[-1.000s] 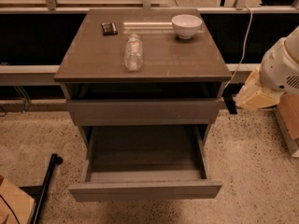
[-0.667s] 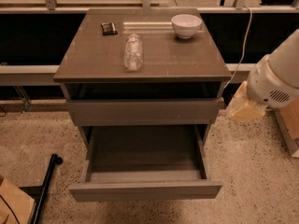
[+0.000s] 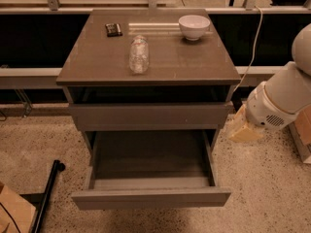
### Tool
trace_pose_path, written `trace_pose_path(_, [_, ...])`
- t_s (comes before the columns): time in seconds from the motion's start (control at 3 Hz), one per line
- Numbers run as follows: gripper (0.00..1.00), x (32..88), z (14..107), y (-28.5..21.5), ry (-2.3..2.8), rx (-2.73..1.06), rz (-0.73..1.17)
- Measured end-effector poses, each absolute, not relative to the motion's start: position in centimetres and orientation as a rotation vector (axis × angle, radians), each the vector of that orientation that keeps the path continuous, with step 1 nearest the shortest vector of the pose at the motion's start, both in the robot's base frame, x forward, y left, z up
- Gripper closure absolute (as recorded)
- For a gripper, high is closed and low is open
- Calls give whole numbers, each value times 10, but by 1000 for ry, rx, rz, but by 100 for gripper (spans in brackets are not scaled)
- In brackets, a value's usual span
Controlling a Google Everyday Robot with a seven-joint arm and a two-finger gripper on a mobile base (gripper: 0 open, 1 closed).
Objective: Close middle drawer
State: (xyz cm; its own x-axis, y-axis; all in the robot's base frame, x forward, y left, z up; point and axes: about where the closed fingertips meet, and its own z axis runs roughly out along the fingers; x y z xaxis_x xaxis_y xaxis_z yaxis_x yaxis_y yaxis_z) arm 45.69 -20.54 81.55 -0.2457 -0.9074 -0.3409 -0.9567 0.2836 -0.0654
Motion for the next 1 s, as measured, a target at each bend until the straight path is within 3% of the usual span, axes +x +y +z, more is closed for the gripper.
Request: trace_pose_path(1.0, [100, 453, 748, -191, 2278, -1711, 229])
